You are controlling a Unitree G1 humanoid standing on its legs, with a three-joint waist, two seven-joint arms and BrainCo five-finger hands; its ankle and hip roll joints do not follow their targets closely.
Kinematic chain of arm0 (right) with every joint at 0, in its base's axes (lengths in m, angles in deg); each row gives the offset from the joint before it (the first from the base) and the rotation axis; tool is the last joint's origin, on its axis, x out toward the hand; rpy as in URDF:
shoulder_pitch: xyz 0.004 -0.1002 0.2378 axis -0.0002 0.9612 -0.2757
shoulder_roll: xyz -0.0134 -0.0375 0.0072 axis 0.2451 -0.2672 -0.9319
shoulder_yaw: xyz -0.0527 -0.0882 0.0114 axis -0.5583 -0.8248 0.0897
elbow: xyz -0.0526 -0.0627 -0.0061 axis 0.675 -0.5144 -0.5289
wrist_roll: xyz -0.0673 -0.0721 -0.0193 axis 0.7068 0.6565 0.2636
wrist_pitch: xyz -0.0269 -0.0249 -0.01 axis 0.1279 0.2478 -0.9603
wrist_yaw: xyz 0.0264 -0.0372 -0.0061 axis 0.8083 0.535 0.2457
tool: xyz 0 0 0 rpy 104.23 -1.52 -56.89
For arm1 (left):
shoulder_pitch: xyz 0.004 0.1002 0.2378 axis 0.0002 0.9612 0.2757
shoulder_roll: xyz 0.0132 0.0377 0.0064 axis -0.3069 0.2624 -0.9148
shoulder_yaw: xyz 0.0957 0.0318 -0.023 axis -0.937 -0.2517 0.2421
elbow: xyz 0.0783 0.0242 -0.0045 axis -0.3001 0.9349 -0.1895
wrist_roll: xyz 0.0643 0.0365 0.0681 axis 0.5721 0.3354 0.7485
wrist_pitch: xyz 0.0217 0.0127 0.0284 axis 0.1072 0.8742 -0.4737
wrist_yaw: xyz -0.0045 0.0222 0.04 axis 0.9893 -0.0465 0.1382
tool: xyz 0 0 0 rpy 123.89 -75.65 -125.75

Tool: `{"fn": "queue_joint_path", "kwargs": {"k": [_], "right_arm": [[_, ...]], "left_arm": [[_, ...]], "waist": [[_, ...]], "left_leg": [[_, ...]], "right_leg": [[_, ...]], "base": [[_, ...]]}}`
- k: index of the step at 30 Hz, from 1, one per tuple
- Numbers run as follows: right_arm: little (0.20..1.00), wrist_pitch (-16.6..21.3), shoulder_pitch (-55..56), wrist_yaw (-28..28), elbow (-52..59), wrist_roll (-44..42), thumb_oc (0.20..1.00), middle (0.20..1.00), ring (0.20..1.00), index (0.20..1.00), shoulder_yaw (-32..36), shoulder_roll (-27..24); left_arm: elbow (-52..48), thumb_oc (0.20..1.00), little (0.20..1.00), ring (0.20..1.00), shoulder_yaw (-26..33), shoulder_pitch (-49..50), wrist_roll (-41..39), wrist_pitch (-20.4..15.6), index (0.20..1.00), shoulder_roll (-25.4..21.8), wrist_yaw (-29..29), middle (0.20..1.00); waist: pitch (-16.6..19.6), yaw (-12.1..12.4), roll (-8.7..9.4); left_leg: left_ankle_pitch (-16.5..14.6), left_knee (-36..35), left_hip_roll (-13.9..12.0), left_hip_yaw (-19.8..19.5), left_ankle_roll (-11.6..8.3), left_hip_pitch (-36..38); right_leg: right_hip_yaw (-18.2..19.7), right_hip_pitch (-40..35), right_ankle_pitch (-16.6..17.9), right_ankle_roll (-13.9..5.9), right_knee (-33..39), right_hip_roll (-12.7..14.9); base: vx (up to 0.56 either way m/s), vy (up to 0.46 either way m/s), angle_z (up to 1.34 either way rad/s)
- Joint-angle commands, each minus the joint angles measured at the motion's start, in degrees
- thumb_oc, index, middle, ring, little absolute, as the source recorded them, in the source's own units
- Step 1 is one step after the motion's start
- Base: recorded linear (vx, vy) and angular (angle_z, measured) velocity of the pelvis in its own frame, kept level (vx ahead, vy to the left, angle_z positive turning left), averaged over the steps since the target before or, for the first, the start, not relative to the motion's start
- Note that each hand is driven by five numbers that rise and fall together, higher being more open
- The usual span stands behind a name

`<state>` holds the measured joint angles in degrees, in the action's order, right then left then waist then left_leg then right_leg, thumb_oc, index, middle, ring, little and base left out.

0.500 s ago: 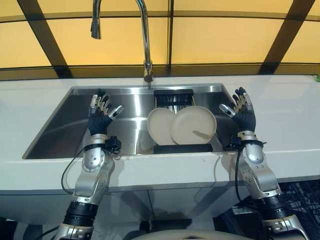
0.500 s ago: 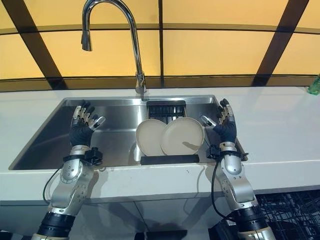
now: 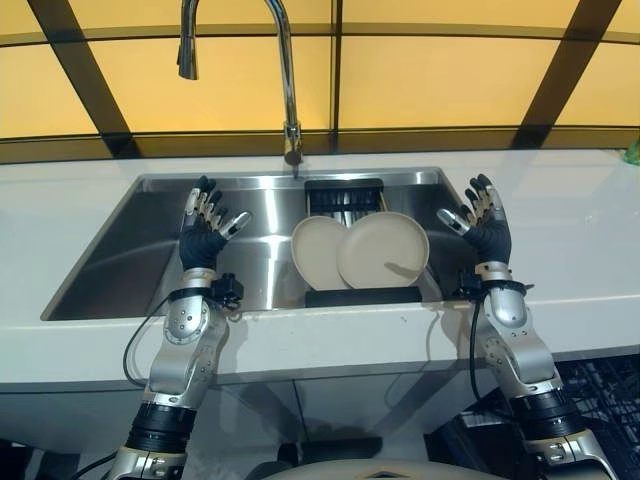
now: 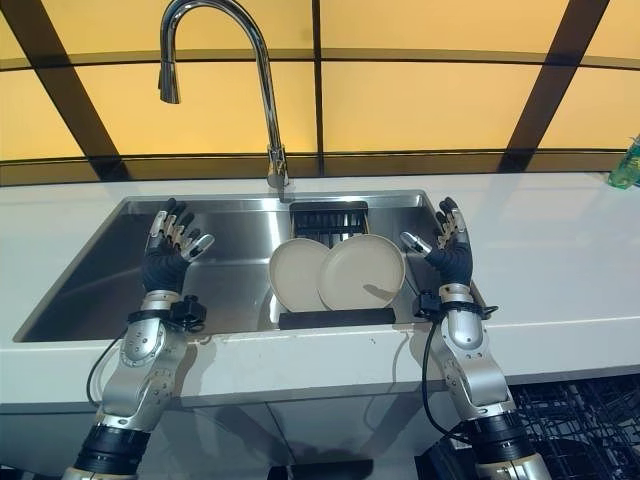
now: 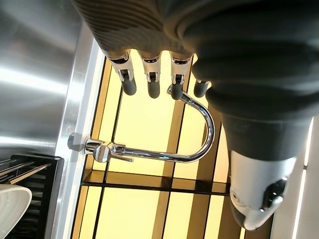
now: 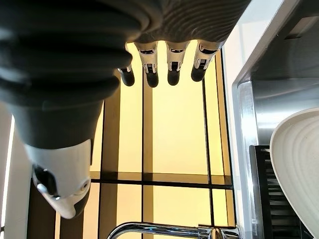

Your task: Pick up plates and place into dishwasher.

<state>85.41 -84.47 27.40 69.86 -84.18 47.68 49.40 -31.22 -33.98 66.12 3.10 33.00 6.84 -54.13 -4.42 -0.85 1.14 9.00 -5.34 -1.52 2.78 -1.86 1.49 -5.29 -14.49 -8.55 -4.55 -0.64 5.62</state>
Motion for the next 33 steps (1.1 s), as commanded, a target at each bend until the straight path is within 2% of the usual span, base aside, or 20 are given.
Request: {"fn": "queue_joint_path", "kwargs": {"k": [1, 11, 15, 19, 23, 29, 33], "right_arm": [[1.000, 1.95, -1.95, -0.78, 1.48, 0.80, 1.000, 1.000, 1.000, 1.000, 1.89, -1.01], [1.000, 0.93, -2.05, -1.48, 1.66, 0.56, 1.000, 1.000, 1.000, 1.000, 1.42, -1.21], [1.000, -0.44, -2.56, -1.91, 1.97, 0.06, 1.000, 1.000, 1.000, 1.000, 1.18, -1.95], [1.000, -0.49, -3.39, -2.14, 1.51, -0.33, 1.000, 1.000, 1.000, 1.000, 0.79, -3.03], [1.000, 0.51, -4.23, -2.04, 0.43, -0.65, 1.000, 1.000, 1.000, 1.000, -0.72, -3.47], [1.000, -0.66, -3.51, -3.05, 0.27, -1.47, 1.000, 1.000, 1.000, 1.000, 0.12, -4.58], [1.000, -1.49, -2.37, -3.38, 0.39, -2.08, 1.000, 1.000, 1.000, 1.000, 0.16, -5.08]], "left_arm": [[0.45, 1.000, 1.000, 1.000, 1.67, -3.00, 1.80, -2.65, 1.000, -3.10, 1.57, 1.000], [1.55, 1.000, 1.000, 1.000, 2.59, -3.74, 3.80, -2.63, 1.000, -5.07, 3.11, 1.000], [2.40, 1.000, 1.000, 1.000, 3.02, -4.52, 5.76, -2.29, 1.000, -6.05, 2.98, 1.000], [3.50, 1.000, 1.000, 1.000, 3.82, -4.91, 6.88, -2.03, 1.000, -7.28, 4.84, 1.000], [5.51, 1.000, 1.000, 1.000, 4.22, -5.50, 8.65, -2.20, 1.000, -9.72, 4.32, 1.000], [10.23, 1.000, 1.000, 1.000, 2.98, -8.76, 11.24, -2.12, 1.000, -11.83, 3.30, 1.000], [12.31, 1.000, 1.000, 1.000, 1.83, -10.63, 12.68, -1.79, 1.000, -13.63, 4.07, 1.000]], "waist": [[0.68, -0.33, -1.04], [0.96, -0.85, -1.25], [0.67, -1.26, -0.95], [-1.02, -1.14, -0.36], [-1.68, -0.26, -0.87], [-0.76, -3.12, -1.99], [-0.33, -4.75, -2.47]], "left_leg": [[-8.39, 1.80, -6.29, 0.22, -3.52, 6.55], [-7.52, 2.37, -7.79, 0.23, -4.36, 6.02], [-8.18, 6.80, -8.59, 0.29, -5.37, 4.31], [-9.12, 15.37, -7.32, -1.72, -4.98, 0.46], [-10.06, 13.22, -3.87, -5.88, -3.00, -0.53], [-10.29, 10.97, -4.15, -3.17, -3.56, 1.70], [-11.42, 10.11, -3.51, -1.82, -3.01, 3.05]], "right_leg": [[1.08, 6.88, 9.28, -1.02, 4.04, 0.31], [1.93, 7.25, 9.21, -0.23, 4.25, -1.03], [2.39, 8.06, 8.97, 0.52, 3.26, -1.55], [3.79, 9.08, 9.03, 1.69, 0.87, -1.82], [5.85, 9.36, 8.11, 1.81, -0.78, -1.94], [6.98, 9.83, 7.55, 0.66, -1.25, -0.86], [8.52, 10.53, 7.55, -0.37, -1.72, -0.10]], "base": [[0.00, 0.000, 0.00], [-0.02, -0.063, 0.00], [-0.05, -0.065, -0.01], [-0.02, -0.023, -0.03], [0.04, 0.074, -0.31], [0.10, 0.154, -0.31], [0.15, 0.103, -0.19]]}}
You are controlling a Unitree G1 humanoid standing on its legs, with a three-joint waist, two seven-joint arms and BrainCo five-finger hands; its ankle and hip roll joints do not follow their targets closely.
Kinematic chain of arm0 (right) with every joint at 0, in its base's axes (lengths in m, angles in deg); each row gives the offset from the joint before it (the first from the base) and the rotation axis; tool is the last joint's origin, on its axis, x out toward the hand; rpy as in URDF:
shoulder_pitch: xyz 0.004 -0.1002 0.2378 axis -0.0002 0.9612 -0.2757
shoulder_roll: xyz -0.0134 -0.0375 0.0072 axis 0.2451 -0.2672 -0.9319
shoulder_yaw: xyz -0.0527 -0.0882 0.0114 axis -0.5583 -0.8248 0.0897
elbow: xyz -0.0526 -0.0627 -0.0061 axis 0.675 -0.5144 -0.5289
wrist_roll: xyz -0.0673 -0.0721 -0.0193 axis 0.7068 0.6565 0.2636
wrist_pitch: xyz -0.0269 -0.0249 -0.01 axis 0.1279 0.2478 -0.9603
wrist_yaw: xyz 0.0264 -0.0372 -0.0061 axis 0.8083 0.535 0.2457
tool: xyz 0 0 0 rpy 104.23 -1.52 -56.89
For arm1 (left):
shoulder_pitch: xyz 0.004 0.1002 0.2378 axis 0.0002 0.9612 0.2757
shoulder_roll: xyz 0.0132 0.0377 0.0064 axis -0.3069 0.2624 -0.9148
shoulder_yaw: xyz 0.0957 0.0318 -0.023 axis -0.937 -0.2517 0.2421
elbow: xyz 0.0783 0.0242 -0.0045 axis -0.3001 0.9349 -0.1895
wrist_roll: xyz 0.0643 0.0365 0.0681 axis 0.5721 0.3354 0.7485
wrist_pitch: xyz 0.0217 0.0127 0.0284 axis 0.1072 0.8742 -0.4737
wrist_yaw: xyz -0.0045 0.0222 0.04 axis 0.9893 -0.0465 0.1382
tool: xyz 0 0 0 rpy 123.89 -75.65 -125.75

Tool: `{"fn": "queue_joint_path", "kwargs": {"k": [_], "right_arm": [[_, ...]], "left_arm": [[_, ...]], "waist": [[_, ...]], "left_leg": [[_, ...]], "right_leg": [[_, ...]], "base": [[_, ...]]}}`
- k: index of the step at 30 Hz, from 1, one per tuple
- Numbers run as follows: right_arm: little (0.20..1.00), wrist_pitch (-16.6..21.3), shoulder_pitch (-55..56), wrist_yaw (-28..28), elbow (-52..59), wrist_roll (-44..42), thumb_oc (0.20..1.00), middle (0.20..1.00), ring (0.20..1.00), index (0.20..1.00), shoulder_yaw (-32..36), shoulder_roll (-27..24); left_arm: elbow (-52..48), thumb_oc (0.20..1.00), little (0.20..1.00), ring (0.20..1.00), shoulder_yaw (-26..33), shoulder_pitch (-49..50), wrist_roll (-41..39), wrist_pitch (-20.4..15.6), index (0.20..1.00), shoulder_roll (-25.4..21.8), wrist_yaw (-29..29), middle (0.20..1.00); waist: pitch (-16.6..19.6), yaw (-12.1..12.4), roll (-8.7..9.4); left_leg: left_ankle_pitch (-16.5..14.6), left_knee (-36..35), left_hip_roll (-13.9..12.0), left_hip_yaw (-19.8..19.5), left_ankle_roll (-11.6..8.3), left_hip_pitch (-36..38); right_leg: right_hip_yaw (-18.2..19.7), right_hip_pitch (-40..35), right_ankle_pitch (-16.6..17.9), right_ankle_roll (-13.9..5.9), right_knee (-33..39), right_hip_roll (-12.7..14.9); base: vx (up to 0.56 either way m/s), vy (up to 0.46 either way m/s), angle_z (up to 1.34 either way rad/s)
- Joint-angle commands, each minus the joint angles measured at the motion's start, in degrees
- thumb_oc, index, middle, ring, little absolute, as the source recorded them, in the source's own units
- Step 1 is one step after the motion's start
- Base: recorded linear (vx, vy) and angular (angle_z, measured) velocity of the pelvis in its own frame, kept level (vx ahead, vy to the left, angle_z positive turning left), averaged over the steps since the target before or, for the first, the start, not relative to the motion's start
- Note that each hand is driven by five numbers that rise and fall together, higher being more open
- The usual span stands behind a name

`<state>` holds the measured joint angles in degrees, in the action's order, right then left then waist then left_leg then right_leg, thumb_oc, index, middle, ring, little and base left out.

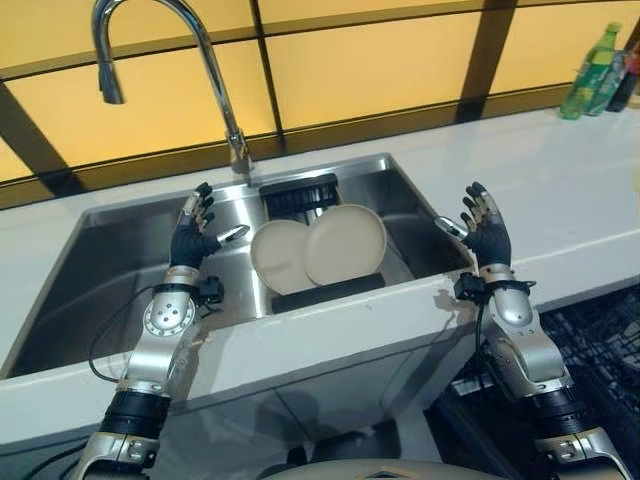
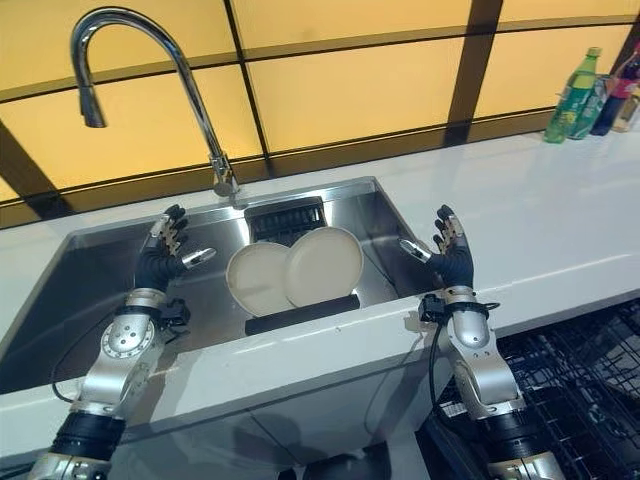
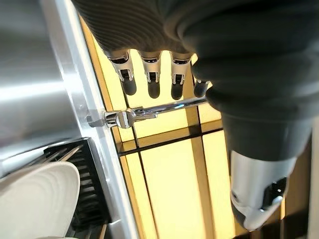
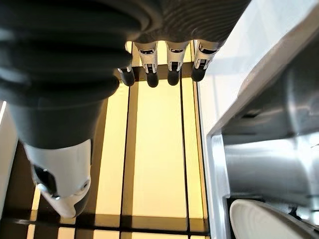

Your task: Pick up plates and place into dishwasher.

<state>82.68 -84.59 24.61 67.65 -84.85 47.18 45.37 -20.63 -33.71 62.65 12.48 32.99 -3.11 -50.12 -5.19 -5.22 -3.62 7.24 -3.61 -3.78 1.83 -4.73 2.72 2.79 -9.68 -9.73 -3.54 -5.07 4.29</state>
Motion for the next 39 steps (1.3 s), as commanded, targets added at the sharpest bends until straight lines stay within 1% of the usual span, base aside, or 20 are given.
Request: {"fn": "queue_joint_path", "kwargs": {"k": [1, 2, 4, 6, 9, 10, 12, 14, 15, 16, 18, 23, 29, 33, 39], "right_arm": [[1.000, 1.06, -1.96, -0.66, 2.78, -1.39, 1.000, 1.000, 1.000, 1.000, 0.58, -1.04], [1.000, 0.99, -1.57, -0.79, 2.85, -1.19, 1.000, 1.000, 1.000, 1.000, 0.47, -0.91], [1.000, 0.45, -0.86, -1.44, 3.03, -1.00, 1.000, 1.000, 1.000, 1.000, 0.45, -0.87], [1.000, 0.35, -0.01, -2.36, 3.16, -0.71, 1.000, 1.000, 1.000, 1.000, 0.59, -0.80], [1.000, 0.16, 0.60, -2.74, 3.25, -1.14, 1.000, 1.000, 1.000, 1.000, 0.36, -1.57], [1.000, 0.14, 0.86, -2.87, 3.07, -1.26, 1.000, 1.000, 1.000, 1.000, 0.39, -1.78], [1.000, 0.18, 1.05, -3.40, 2.80, -1.42, 1.000, 1.000, 1.000, 1.000, 0.42, -2.02], [1.000, 0.21, 1.35, -3.91, 2.66, -1.23, 1.000, 1.000, 1.000, 1.000, 0.30, -2.11], [1.000, 0.04, 1.48, -4.29, 2.91, -1.42, 1.000, 1.000, 1.000, 1.000, 0.46, -2.41], [1.000, -0.40, 1.65, -4.31, 3.35, -1.63, 1.000, 1.000, 1.000, 1.000, 0.53, -2.82], [1.000, -0.55, 1.79, -4.49, 3.42, -1.77, 1.000, 1.000, 1.000, 1.000, 0.57, -3.29], [1.000, -1.26, 1.52, -5.29, 3.10, -1.82, 1.000, 1.000, 1.000, 1.000, 0.59, -4.48], [1.000, -1.67, 1.39, -6.40, 3.16, -2.47, 1.000, 1.000, 1.000, 1.000, 1.65, -6.75], [1.000, -2.08, 0.27, -6.45, 3.13, -2.57, 1.000, 1.000, 1.000, 1.000, 1.70, -8.10], [1.000, -1.99, -0.03, -6.71, 3.24, -2.04, 1.000, 1.000, 1.000, 1.000, 1.86, -8.84]], "left_arm": [[2.01, 1.000, 1.000, 1.000, 1.33, -7.33, 3.80, -1.83, 1.000, -3.93, 0.21, 1.000], [2.27, 1.000, 1.000, 1.000, 1.21, -7.53, 3.65, -1.83, 1.000, -4.39, 1.19, 1.000], [2.90, 1.000, 1.000, 1.000, 1.23, -7.64, 1.02, -2.46, 1.000, -5.19, 6.10, 1.000], [2.41, 1.000, 1.000, 1.000, 1.13, -7.58, 1.71, -3.00, 1.000, -6.14, 9.31, 1.000], [4.21, 1.000, 1.000, 1.000, 0.56, -8.60, 1.51, -3.45, 1.000, -9.16, 8.95, 1.000], [5.16, 1.000, 1.000, 1.000, 0.72, -9.07, 1.39, -3.61, 1.000, -9.77, 9.07, 1.000], [7.28, 1.000, 1.000, 1.000, 0.85, -9.90, 1.43, -4.70, 1.000, -10.78, 9.05, 1.000], [8.65, 1.000, 1.000, 1.000, 0.64, -10.80, 3.77, -5.14, 1.000, -11.82, 8.63, 1.000], [9.35, 1.000, 1.000, 1.000, 0.56, -11.26, 4.03, -5.18, 1.000, -12.52, 9.36, 1.000], [10.00, 1.000, 1.000, 1.000, 0.18, -11.72, 4.42, -5.31, 1.000, -13.02, 10.02, 1.000], [10.73, 1.000, 1.000, 1.000, -0.63, -12.58, 4.92, -5.36, 1.000, -13.79, 11.15, 1.000], [14.19, 1.000, 1.000, 1.000, -2.58, -14.80, 3.75, -5.73, 1.000, -14.45, 13.54, 1.000], [17.81, 1.000, 1.000, 1.000, -4.33, -16.37, 1.21, -6.16, 1.000, -13.72, 15.95, 1.000], [19.54, 1.000, 1.000, 1.000, -5.70, -17.61, -0.44, -7.45, 1.000, -13.46, 17.30, 1.000], [21.33, 1.000, 1.000, 1.000, -7.21, -19.52, -0.53, -8.30, 1.000, -13.82, 18.60, 1.000]], "waist": [[0.45, -0.64, 2.27], [0.45, -0.90, 2.17], [0.57, -1.46, 1.99], [0.50, -2.01, 1.73], [0.32, -2.90, 1.41], [0.39, -3.11, 1.24], [0.24, -3.52, 1.07], [0.11, -3.94, 0.86], [-0.11, -4.12, 0.86], [-0.11, -4.34, 0.66], [-0.50, -4.70, 0.44], [-1.78, -5.82, -0.39], [-3.55, -7.55, -1.56], [-5.26, -8.43, -2.46], [-7.43, -9.62, -3.29]], "left_leg": [[-9.90, 8.14, -1.01, -0.62, 0.11, 2.09], [-10.13, 7.80, -0.84, -0.22, 0.35, 2.45], [-10.47, 7.15, -0.47, 0.56, 0.85, 2.98], [-10.73, 6.58, -0.18, 1.32, 1.30, 3.36], [-10.95, 5.82, 0.29, 2.24, 1.84, 3.88], [-11.79, 5.66, 0.50, 2.36, 2.11, 4.40], [-11.96, 5.47, 0.77, 2.74, 2.37, 4.58], [-12.13, 5.23, 1.03, 3.05, 2.69, 4.73], [-11.52, 5.35, 1.14, 3.20, 2.73, 4.30], [-12.28, 5.28, 1.28, 3.19, 2.91, 4.65], [-12.41, 5.64, 1.38, 3.39, 2.99, 4.44], [-12.40, 5.92, 1.91, 3.65, 3.16, 3.97], [-12.36, 6.82, 2.70, 4.39, 3.20, 2.73], [-12.34, 7.88, 3.54, 4.78, 3.27, 1.39], [-12.16, 8.54, 4.57, 5.50, 3.46, 0.03]], "right_leg": [[0.76, 5.87, 8.89, -1.62, 2.73, 1.47], [0.98, 5.96, 8.97, -1.84, 2.77, 1.68], [1.67, 6.33, 9.17, -2.35, 2.75, 2.00], [2.32, 6.90, 9.37, -2.82, 2.62, 2.25], [3.07, 7.44, 9.67, -3.36, 2.54, 2.56], [3.16, 7.10, 9.03, -3.54, 2.59, 2.71], [3.60, 7.32, 9.14, -3.76, 2.52, 2.85], [4.01, 7.67, 9.16, -4.03, 2.28, 2.95], [4.27, 8.23, 9.76, -4.01, 2.04, 2.91], [4.32, 8.08, 9.06, -4.19, 1.88, 3.01], [4.58, 8.58, 9.00, -4.36, 1.30, 3.17], [5.34, 10.08, 9.07, -4.68, -0.06, 3.60], [6.74, 12.49, 9.13, -5.15, -1.52, 4.18], [7.72, 14.38, 9.40, -5.30, -2.53, 4.43], [8.85, 16.29, 9.68, -5.63, -3.43, 4.82]], "base": [[0.13, 0.084, -0.17], [0.13, 0.084, -0.22], [0.12, 0.084, -0.20], [0.09, 0.079, -0.14], [0.10, 0.083, -0.17], [0.13, 0.095, -0.07], [0.10, 0.072, -0.11], [0.05, 0.053, -0.24], [0.06, 0.057, -0.18], [0.06, 0.058, -0.09], [0.07, 0.070, -0.03], [0.05, 0.082, -0.02], [0.03, 0.101, -0.10], [0.00, 0.116, -0.10], [-0.01, 0.084, -0.11]]}}
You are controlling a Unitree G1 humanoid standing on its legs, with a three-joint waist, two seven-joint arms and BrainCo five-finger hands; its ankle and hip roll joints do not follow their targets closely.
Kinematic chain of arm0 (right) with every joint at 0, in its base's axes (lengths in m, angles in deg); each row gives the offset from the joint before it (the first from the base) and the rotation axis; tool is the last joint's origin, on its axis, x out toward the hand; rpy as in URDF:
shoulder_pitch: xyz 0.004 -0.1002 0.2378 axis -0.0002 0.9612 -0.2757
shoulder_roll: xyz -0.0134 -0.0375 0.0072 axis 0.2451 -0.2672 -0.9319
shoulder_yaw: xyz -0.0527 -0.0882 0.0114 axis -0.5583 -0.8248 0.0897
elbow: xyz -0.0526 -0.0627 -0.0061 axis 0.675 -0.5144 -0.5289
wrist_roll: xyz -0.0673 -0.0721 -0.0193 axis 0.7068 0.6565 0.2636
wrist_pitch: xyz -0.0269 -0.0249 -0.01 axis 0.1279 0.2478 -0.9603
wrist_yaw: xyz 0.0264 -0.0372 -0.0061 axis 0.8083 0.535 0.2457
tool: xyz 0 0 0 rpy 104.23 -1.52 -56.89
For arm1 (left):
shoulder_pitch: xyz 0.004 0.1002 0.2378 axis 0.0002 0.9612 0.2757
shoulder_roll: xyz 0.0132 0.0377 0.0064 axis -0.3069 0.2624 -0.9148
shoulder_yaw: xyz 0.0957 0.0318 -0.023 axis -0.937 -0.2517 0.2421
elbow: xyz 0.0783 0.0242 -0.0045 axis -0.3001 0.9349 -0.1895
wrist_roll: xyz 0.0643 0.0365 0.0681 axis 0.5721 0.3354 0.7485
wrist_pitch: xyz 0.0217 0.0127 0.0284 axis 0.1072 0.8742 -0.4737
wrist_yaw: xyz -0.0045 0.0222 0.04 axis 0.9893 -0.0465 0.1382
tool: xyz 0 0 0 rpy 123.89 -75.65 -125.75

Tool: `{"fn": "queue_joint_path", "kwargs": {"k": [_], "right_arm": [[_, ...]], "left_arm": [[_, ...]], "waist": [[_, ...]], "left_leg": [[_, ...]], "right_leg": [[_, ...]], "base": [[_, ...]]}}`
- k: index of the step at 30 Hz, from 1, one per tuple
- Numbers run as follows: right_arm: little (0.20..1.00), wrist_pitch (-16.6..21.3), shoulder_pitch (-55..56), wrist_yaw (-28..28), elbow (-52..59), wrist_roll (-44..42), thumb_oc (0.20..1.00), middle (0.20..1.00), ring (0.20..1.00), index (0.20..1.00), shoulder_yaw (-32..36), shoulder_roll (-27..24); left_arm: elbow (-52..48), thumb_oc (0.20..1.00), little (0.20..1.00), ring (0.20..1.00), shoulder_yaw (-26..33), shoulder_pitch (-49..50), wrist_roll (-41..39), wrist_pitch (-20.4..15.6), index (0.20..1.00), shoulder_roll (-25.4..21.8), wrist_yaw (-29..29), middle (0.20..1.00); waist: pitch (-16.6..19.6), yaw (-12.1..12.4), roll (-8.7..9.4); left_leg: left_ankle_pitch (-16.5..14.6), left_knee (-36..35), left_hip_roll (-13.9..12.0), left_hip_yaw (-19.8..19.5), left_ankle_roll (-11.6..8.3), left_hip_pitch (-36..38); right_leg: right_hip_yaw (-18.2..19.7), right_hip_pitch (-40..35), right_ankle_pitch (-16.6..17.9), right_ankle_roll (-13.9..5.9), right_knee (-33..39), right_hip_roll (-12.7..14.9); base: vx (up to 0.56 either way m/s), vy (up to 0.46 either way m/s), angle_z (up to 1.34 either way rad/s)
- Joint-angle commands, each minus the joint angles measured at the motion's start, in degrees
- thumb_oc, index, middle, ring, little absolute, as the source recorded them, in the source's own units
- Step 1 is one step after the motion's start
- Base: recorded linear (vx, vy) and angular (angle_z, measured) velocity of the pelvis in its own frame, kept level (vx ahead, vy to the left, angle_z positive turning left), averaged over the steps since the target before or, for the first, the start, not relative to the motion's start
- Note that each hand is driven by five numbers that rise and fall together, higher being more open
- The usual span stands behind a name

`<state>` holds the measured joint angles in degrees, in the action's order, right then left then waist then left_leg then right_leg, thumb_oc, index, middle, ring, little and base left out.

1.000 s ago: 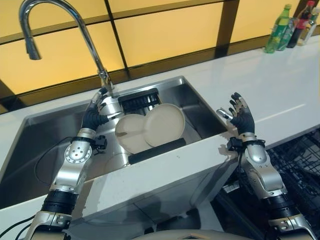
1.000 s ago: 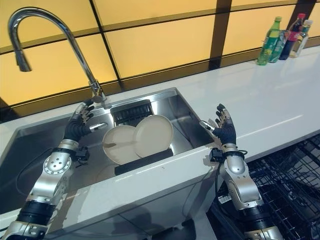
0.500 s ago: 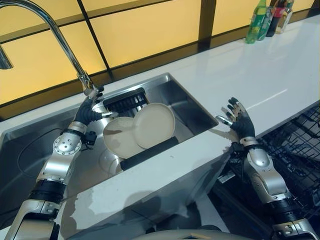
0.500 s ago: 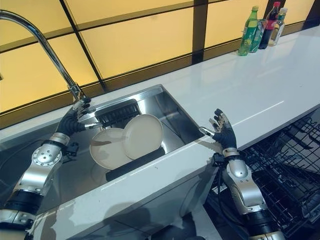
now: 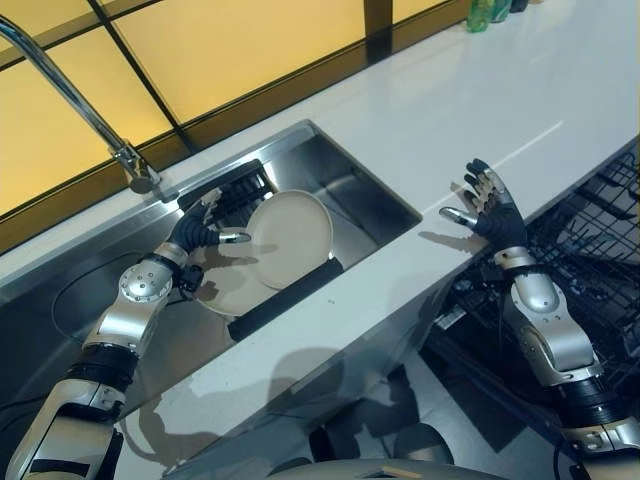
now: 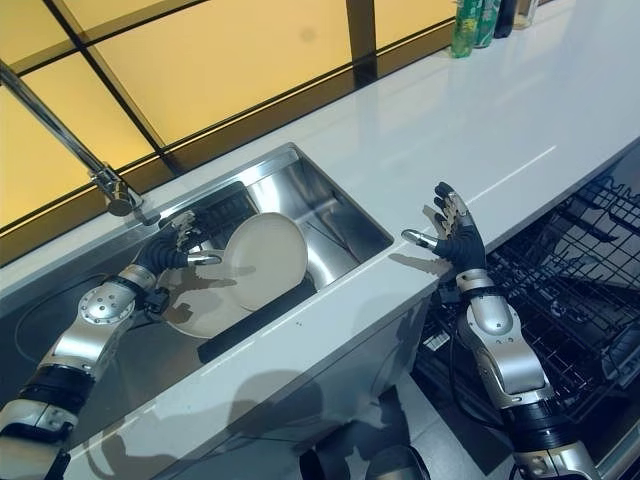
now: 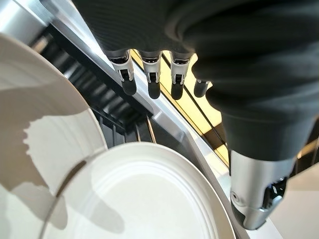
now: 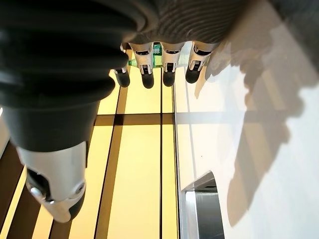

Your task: Pick up plates and place into dishwasher.

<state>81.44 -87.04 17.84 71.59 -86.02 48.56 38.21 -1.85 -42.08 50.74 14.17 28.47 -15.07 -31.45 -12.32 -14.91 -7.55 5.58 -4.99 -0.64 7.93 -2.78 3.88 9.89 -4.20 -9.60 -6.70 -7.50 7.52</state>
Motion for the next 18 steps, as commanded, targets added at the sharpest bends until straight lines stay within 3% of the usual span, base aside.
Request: {"fn": "queue_joint_path", "kwargs": {"k": [1, 18], "right_arm": [[1.000, -0.79, 2.39, 0.03, -0.67, -0.83, 1.000, 1.000, 1.000, 1.000, 0.57, -1.80], [1.000, -2.70, 3.53, -1.70, 1.51, -0.63, 1.000, 1.000, 1.000, 1.000, 3.85, -6.46]], "left_arm": [[2.66, 1.000, 1.000, 1.000, 0.99, -7.84, -2.27, -3.83, 1.000, -1.85, -0.07, 1.000], [9.91, 1.000, 1.000, 1.000, -1.25, -10.32, -1.49, -1.88, 1.000, 1.16, -1.22, 1.000]], "waist": [[-0.56, -0.13, 0.51], [-3.48, -3.91, -3.05]], "left_leg": [[-10.52, 9.97, 1.53, -0.43, 1.54, -1.18], [-10.22, 10.38, 3.83, 1.22, 1.48, -2.05]], "right_leg": [[1.88, 11.02, 9.58, -2.48, -1.14, 1.59], [4.02, 13.64, 9.51, -2.01, -2.62, 1.80]], "base": [[0.00, 0.083, -0.10], [0.03, 0.088, -0.05]]}}
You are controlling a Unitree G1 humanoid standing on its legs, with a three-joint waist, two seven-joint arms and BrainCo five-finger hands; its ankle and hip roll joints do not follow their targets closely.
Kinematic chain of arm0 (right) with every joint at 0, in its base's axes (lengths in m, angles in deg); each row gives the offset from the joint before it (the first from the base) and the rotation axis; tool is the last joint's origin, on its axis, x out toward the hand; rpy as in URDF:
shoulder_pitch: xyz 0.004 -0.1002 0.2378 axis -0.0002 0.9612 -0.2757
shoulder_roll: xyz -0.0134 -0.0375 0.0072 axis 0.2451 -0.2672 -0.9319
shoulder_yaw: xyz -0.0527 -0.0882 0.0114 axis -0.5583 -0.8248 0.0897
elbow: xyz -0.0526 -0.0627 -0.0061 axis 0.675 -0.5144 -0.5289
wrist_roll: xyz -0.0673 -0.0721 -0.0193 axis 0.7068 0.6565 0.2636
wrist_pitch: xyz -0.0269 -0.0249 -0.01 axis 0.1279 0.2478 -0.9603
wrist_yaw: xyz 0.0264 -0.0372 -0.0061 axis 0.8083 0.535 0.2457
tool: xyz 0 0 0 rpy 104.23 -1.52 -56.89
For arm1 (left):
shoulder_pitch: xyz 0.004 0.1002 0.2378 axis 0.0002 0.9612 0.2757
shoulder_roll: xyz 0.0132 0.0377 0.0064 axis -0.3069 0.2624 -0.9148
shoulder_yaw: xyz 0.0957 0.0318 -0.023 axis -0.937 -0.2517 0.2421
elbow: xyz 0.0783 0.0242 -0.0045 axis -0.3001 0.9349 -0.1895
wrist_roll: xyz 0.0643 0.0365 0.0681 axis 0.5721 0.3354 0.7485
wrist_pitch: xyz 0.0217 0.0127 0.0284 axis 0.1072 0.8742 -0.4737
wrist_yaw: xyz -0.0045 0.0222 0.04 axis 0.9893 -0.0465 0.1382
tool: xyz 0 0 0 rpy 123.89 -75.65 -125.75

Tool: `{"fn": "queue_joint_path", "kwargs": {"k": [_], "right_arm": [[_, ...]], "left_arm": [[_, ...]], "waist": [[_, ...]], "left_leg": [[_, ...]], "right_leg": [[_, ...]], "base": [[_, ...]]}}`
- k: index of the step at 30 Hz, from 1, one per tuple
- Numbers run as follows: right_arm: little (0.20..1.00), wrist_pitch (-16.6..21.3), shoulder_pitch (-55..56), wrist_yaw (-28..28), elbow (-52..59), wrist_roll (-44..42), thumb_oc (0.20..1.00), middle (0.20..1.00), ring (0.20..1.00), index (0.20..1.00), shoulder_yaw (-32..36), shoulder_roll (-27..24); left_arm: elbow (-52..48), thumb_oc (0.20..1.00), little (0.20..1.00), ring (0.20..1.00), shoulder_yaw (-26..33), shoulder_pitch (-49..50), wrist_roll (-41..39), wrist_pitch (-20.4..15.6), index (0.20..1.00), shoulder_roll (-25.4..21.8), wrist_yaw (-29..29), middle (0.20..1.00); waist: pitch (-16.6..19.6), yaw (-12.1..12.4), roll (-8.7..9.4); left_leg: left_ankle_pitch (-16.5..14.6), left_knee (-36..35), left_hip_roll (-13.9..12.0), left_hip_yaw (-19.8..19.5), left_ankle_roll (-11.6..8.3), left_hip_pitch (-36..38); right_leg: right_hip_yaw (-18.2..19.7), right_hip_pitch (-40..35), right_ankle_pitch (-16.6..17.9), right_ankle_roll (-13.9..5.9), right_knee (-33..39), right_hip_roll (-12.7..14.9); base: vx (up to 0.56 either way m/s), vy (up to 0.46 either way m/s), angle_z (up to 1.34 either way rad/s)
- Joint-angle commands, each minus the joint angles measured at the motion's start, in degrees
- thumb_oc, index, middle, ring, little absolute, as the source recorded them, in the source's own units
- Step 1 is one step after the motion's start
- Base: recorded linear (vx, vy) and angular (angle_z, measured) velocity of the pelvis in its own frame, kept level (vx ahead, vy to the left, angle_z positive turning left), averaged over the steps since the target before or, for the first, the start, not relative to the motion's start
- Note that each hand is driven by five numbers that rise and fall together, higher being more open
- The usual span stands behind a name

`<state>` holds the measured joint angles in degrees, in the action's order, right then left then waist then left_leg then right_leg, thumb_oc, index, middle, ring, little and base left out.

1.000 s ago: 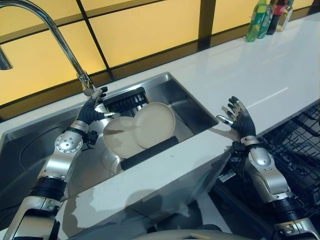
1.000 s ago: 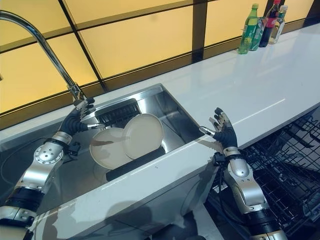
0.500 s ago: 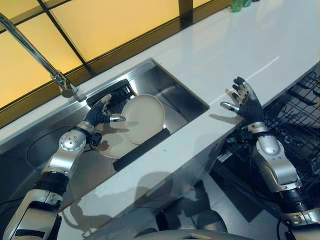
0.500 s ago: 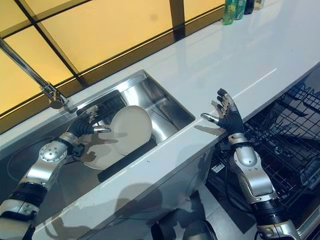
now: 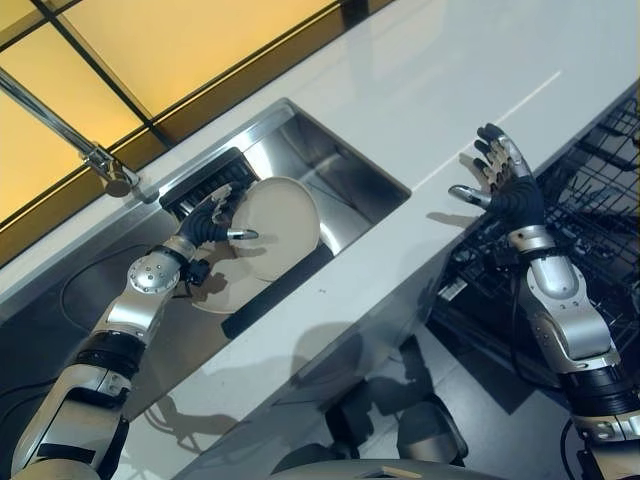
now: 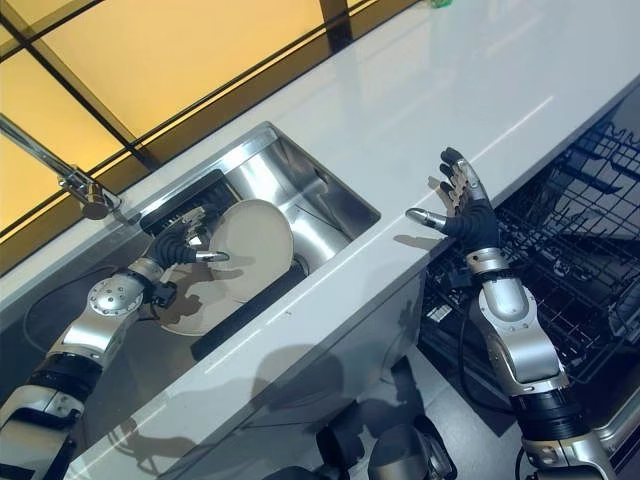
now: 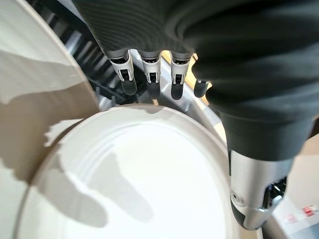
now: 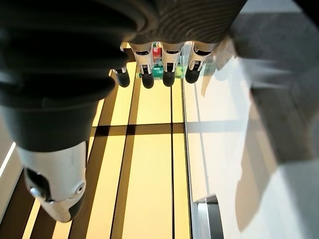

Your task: Pick up plates and place into dishwasher.

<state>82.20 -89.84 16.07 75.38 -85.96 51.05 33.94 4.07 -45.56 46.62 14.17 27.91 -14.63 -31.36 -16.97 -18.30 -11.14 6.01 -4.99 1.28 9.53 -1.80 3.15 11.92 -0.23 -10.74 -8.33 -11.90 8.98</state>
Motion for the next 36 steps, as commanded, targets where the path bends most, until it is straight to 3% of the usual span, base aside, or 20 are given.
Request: {"fn": "queue_joint_path", "kwargs": {"k": [1, 6, 15, 29, 36], "right_arm": [[1.000, -3.63, 6.19, 0.06, -2.25, -0.71, 1.000, 1.000, 1.000, 1.000, 1.47, -2.48], [1.000, -4.23, 5.38, -0.88, -2.03, -0.11, 1.000, 1.000, 1.000, 1.000, 2.33, -4.11], [1.000, -5.69, 1.76, -0.73, -1.35, -0.44, 1.000, 1.000, 1.000, 1.000, 2.80, -5.71], [1.000, -7.44, 1.76, -1.90, -0.04, 0.84, 1.000, 1.000, 1.000, 1.000, 3.71, -5.26], [1.000, -8.44, 2.27, -2.00, 0.70, 0.81, 1.000, 1.000, 1.000, 1.000, 3.86, -5.24]], "left_arm": [[4.56, 1.000, 1.000, 1.000, 2.18, -6.45, -1.59, -1.15, 1.000, 0.76, -1.36, 1.000], [8.87, 1.000, 1.000, 1.000, 2.44, -8.00, -0.86, -0.29, 1.000, 1.34, -3.94, 1.000], [11.86, 1.000, 1.000, 1.000, 4.09, -11.13, 0.69, 0.15, 1.000, 2.21, -9.43, 1.000], [12.50, 1.000, 1.000, 1.000, 6.60, -10.93, 0.83, 1.40, 1.000, 3.88, -12.89, 1.000], [14.40, 1.000, 1.000, 1.000, 9.43, -10.16, 1.06, 5.17, 1.000, 4.54, -20.77, 1.000]], "waist": [[1.01, -0.65, 0.40], [-0.81, -2.06, -0.47], [-4.26, -3.11, 0.04], [-5.16, -2.78, -0.17], [-5.01, -2.34, -0.04]], "left_leg": [[-10.60, 10.43, 1.98, -0.33, 0.47, -1.50], [-10.28, 11.06, 2.37, 0.25, 0.19, -2.71], [-10.42, 14.05, 3.03, 0.66, -0.10, -7.01], [-10.18, 15.70, 3.60, 0.05, -0.39, -8.69], [-9.91, 16.02, 3.62, -0.72, -0.73, -8.83]], "right_leg": [[2.08, 9.91, 10.68, -0.34, 1.70, 0.35], [3.02, 11.83, 11.01, -0.03, 1.07, 0.24], [4.60, 16.36, 12.11, 0.67, -0.26, 0.12], [4.75, 17.32, 11.80, 1.29, -1.56, 0.41], [4.51, 16.92, 11.27, 1.63, -1.97, 0.49]], "base": [[0.01, 0.109, -0.08], [0.01, 0.103, -0.10], [-0.03, 0.056, -0.06], [0.02, 0.025, -0.02], [0.01, 0.005, 0.00]]}}
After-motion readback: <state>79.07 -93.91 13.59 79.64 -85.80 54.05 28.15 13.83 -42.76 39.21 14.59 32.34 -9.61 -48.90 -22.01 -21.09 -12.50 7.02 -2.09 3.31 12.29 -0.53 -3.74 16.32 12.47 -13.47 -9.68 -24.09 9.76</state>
